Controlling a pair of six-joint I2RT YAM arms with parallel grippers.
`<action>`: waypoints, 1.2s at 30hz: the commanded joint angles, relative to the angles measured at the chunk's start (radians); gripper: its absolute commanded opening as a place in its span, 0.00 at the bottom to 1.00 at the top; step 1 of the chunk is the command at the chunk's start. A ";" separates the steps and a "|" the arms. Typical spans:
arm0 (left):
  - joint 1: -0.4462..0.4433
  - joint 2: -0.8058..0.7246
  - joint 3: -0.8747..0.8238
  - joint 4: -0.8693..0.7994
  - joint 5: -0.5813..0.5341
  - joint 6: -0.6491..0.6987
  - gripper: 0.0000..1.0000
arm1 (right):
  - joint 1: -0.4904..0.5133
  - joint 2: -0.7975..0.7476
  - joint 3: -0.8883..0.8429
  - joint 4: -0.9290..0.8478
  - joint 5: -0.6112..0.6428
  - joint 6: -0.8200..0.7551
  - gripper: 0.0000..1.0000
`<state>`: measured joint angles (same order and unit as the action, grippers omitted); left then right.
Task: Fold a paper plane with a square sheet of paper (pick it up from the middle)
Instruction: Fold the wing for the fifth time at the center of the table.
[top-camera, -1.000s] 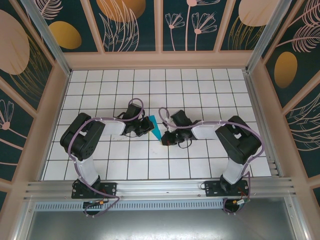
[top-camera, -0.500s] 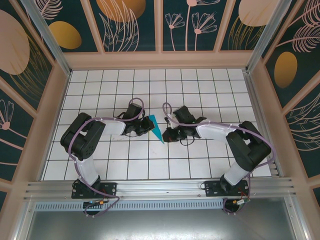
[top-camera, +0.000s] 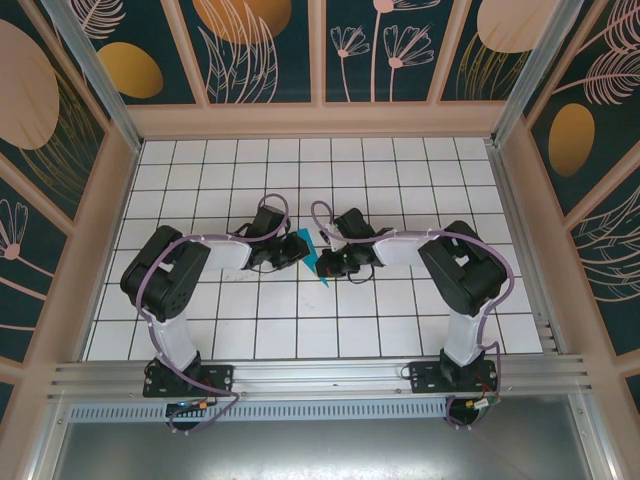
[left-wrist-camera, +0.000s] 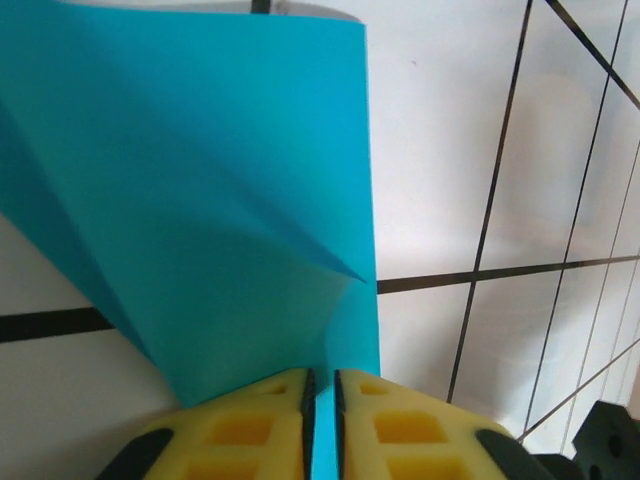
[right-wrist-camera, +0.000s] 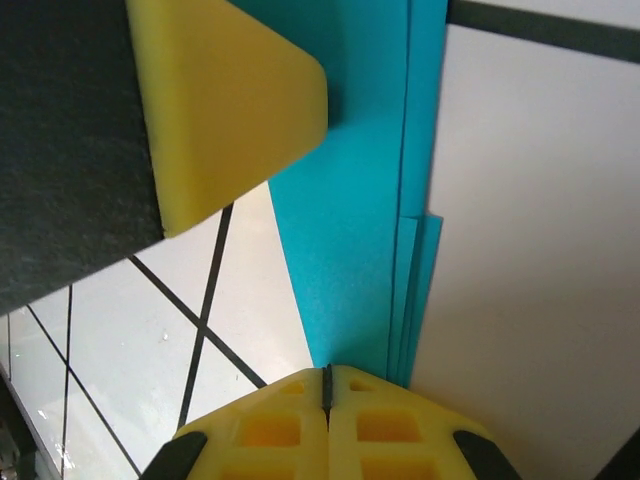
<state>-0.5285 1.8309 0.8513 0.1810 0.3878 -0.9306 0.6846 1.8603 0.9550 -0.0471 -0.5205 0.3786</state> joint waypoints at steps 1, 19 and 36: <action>0.014 -0.060 0.039 -0.023 -0.048 0.093 0.26 | -0.010 0.027 -0.011 -0.017 0.030 -0.021 0.00; 0.045 -0.103 -0.045 0.140 0.012 0.333 0.34 | -0.023 0.049 -0.010 -0.059 0.015 -0.050 0.00; 0.046 -0.067 -0.090 0.150 -0.029 0.400 0.18 | -0.023 0.075 -0.004 -0.081 0.011 -0.055 0.00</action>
<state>-0.4843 1.7424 0.7681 0.2955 0.3767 -0.5568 0.6640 1.8793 0.9607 -0.0479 -0.5701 0.3458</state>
